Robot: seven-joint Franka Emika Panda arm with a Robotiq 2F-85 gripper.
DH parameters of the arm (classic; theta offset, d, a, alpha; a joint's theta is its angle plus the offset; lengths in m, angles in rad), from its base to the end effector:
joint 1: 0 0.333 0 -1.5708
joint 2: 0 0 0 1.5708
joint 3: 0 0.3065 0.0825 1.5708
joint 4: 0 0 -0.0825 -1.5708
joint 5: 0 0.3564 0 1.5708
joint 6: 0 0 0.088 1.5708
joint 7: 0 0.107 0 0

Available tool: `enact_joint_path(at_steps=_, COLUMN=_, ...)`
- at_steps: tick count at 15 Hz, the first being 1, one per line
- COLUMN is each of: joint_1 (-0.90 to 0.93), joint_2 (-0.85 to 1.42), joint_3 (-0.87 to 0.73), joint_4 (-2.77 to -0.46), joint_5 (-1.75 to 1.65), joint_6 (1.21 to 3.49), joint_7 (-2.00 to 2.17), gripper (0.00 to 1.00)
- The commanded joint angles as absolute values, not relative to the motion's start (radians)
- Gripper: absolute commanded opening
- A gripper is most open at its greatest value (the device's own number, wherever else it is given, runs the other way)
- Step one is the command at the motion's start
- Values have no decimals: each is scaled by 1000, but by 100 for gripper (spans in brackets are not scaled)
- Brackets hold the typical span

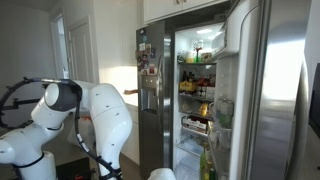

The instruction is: Remove the pink can from the fridge and place it on the stool

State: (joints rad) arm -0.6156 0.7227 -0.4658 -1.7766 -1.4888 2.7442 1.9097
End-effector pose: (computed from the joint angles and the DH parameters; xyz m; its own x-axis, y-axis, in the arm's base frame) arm 0.3547 -0.5260 0.1971 0.2126 -0.6028 0.7690 -0.9630 0.0042 0.2695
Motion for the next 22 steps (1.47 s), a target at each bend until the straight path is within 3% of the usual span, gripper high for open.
enact_joint_path(at_steps=1, joint_1=-629, joint_2=797, joint_3=-487, joint_4=-1690, joint_5=-1566, joint_6=2773, joint_7=2007, gripper=48)
enact_joint_path(at_steps=22, joint_1=-723, joint_2=1030, joint_3=-461, joint_4=-1520, joint_5=-1557, joint_6=2774, joint_7=2035, gripper=48)
